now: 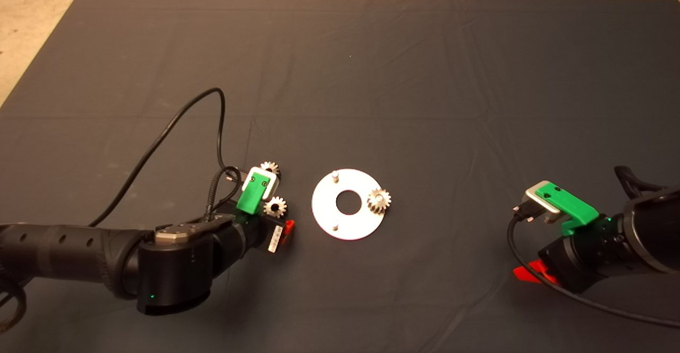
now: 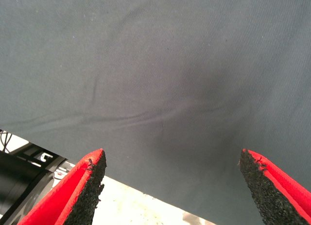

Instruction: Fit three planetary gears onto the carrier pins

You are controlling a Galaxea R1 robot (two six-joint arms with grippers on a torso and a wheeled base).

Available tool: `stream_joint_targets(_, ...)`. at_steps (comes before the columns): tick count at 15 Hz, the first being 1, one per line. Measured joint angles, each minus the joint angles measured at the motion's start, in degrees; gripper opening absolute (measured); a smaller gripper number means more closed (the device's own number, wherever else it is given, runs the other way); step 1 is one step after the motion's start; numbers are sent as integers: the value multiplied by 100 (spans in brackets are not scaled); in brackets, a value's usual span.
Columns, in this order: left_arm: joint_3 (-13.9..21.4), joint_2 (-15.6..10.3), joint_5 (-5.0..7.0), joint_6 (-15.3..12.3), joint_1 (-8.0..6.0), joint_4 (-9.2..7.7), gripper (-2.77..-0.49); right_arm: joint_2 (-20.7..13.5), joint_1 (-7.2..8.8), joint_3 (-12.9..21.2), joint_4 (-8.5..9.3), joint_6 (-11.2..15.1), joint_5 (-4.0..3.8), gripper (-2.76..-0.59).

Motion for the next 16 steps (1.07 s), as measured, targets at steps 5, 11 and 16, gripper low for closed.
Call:
stream_joint_targets(5, -112, 0, -121, -2, 1, 105, -115, 0, 0, 0, 0, 0, -2, -133)
stream_joint_targets(11, -123, 0, -226, 1, 0, 116, -129, -30, 0, 2, 2, 0, -2, -133)
stream_joint_targets(16, -123, 0, -226, 1, 67, 143, -157, -30, 0, 2, 3, 0, -5, -133)
